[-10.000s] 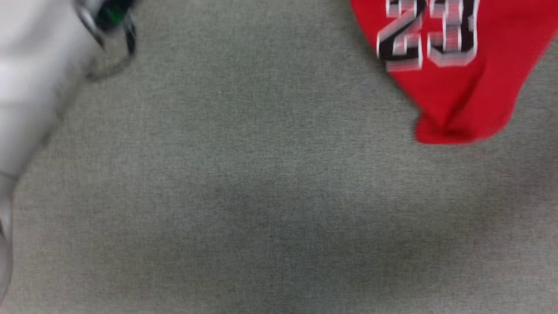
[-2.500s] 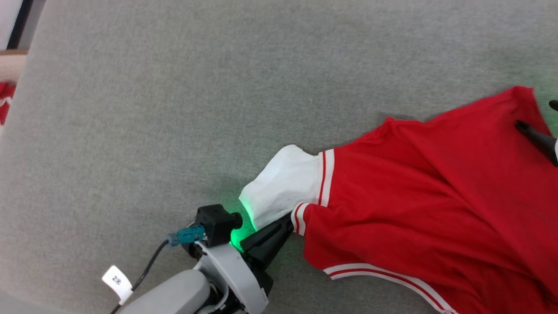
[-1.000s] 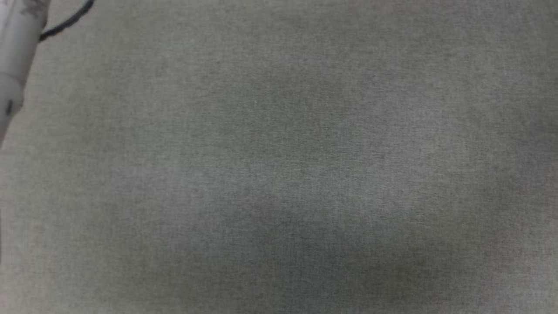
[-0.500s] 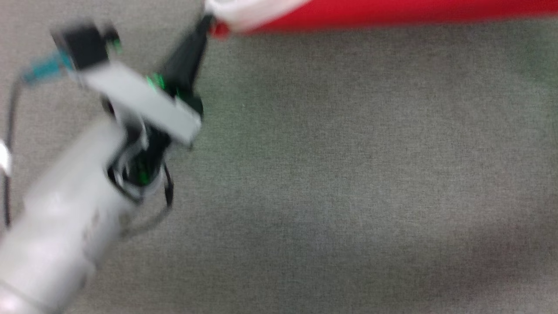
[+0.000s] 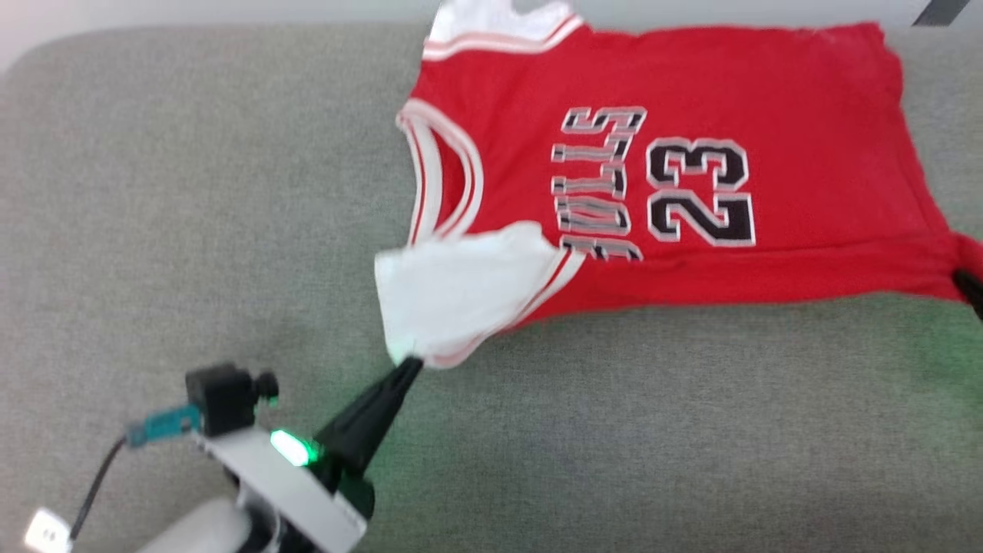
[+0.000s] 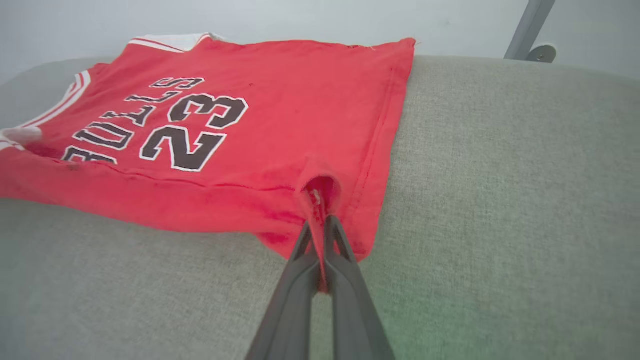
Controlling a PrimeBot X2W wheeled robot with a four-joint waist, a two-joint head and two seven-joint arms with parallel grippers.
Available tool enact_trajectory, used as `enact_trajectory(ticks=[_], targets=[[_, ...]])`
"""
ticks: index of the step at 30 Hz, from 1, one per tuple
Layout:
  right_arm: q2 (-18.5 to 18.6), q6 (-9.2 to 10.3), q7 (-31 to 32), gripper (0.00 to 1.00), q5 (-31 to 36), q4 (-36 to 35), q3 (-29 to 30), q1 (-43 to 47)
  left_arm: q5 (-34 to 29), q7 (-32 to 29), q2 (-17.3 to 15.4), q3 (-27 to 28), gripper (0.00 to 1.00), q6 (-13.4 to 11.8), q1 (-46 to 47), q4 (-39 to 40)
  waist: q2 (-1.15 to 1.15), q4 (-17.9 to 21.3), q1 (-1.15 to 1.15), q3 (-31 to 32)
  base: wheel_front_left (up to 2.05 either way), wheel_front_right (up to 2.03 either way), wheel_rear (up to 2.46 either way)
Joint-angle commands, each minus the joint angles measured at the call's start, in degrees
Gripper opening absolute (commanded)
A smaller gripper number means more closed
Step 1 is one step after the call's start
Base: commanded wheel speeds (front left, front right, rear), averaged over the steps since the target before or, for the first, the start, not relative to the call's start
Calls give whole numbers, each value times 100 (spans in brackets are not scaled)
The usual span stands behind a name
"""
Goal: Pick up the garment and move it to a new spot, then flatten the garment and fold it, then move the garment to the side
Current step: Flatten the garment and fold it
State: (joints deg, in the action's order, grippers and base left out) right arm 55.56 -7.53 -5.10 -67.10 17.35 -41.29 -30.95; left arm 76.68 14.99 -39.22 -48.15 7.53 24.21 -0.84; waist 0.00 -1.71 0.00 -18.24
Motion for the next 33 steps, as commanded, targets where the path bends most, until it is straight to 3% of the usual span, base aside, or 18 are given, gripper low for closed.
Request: enact_trajectory(ticks=[1, 12, 17, 25, 33], targets=[[108, 9, -37, 0, -54, -152, 63, 336, -91, 23, -61, 65, 0, -12, -304, 152, 0, 45, 0, 206, 0, 0, 0], [592, 9, -171, 0, -310, -1092, 507, 2067, -443, 12, -406, 521, 0, -13, -1863, 1073, 0, 35, 0, 469, 0, 0, 0], [604, 9, -173, 0, -314, -1372, 895, 2499, -568, 12, -537, 614, 0, -12, -2001, 1350, 0, 95, 0, 572, 0, 0, 0], [93, 9, 387, 0, 79, -1363, 1315, 1795, -418, -125, -444, 496, 0, -13, -702, 1095, 0, 187, 0, 480, 0, 0, 0], [-697, 9, 877, 0, 390, -434, 1405, 752, -231, -183, -118, 253, 0, -12, 685, 89, 0, 210, 0, 183, 0, 0, 0]])
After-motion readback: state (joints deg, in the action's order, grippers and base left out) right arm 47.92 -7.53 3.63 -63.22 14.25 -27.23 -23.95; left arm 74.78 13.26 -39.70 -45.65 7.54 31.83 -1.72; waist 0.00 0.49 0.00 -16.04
